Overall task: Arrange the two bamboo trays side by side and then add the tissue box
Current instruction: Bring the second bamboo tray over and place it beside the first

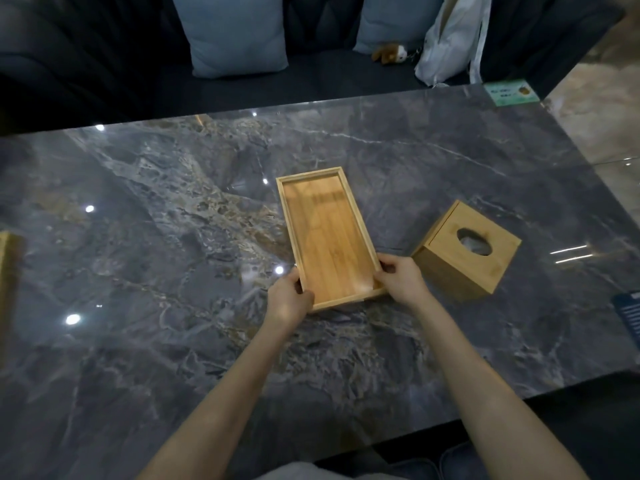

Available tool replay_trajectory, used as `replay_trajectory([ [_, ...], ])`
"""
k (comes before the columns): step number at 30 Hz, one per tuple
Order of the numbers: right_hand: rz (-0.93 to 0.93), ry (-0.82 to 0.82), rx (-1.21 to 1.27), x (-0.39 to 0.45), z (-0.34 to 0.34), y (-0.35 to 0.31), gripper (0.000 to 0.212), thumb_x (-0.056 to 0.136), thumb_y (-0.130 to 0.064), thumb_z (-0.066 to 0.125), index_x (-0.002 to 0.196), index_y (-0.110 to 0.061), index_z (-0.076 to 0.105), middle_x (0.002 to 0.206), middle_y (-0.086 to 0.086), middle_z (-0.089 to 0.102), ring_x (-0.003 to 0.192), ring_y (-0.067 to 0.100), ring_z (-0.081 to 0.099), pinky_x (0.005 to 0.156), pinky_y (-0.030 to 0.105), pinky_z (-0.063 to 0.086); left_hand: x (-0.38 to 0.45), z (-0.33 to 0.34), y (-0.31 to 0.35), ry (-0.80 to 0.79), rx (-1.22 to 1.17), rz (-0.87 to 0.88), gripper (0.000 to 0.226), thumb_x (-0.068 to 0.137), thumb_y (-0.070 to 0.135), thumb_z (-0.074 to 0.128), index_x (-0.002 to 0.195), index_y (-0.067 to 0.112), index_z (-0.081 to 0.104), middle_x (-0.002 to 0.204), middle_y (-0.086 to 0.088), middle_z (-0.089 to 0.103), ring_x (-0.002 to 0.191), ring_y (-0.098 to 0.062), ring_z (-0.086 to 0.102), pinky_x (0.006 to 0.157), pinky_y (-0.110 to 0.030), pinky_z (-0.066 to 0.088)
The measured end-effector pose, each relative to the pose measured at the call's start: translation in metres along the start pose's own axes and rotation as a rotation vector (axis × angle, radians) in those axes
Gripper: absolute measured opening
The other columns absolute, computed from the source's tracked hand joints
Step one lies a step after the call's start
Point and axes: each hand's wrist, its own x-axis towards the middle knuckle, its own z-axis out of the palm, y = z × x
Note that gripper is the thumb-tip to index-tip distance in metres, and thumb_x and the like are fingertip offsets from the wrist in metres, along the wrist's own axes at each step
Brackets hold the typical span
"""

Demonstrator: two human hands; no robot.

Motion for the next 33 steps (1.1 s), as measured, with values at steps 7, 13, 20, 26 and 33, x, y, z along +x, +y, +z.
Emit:
replay_trajectory([
  [7,-0.029,-0.066,0.169,-0.017,0.010,-0.036,0.036,0.079,0.008,0.058,0.115,0.002,0.060,0.106,0.011,0.063,0.094,0.019,0.055,0.086,0.030,0.044,-0.011,-0.052,-0.006,-0.062,-0.173,0.053,0.036,0.080,-0.007,0.054,0.114,0.003,0.060,0.096,-0.005,0.063,0.080,-0.019,0.059,0.056,-0.011,0.049],
  [13,-0.079,-0.108,0.182,-0.032,0.047,-0.072,0.038,0.080,0.007,0.058,0.117,-0.001,0.060,0.100,0.007,0.063,0.088,0.017,0.056,0.061,0.009,0.047,-0.022,-0.103,-0.034,0.005,-0.181,0.057,0.038,0.079,-0.004,0.058,0.115,0.008,0.061,0.100,-0.006,0.065,0.086,-0.020,0.058,0.072,-0.025,0.051],
  [20,-0.189,-0.105,0.154,-0.060,0.115,-0.118,0.043,0.078,0.009,0.059,0.120,0.002,0.056,0.106,0.000,0.057,0.085,0.013,0.058,0.067,0.007,0.047,-0.050,-0.172,-0.082,0.106,-0.201,0.069,0.047,0.078,-0.003,0.058,0.119,0.018,0.059,0.097,-0.004,0.064,0.084,-0.022,0.059,0.081,-0.041,0.053],
  [26,-0.203,-0.137,0.153,-0.084,0.187,-0.145,0.040,0.080,0.005,0.059,0.119,-0.004,0.059,0.115,0.006,0.064,0.093,0.016,0.058,0.075,0.012,0.048,-0.071,-0.228,-0.128,0.146,-0.200,0.029,0.049,0.071,0.010,0.060,0.120,0.006,0.058,0.099,0.000,0.062,0.088,-0.019,0.057,0.079,-0.033,0.048],
  [33,-0.175,-0.160,0.176,-0.102,0.257,-0.171,0.044,0.078,0.005,0.059,0.121,-0.005,0.057,0.112,0.010,0.066,0.094,0.015,0.059,0.083,0.026,0.046,-0.081,-0.278,-0.182,0.170,-0.241,-0.040,0.043,0.081,-0.004,0.055,0.123,0.008,0.055,0.102,-0.006,0.064,0.087,-0.019,0.060,0.069,-0.019,0.047],
])
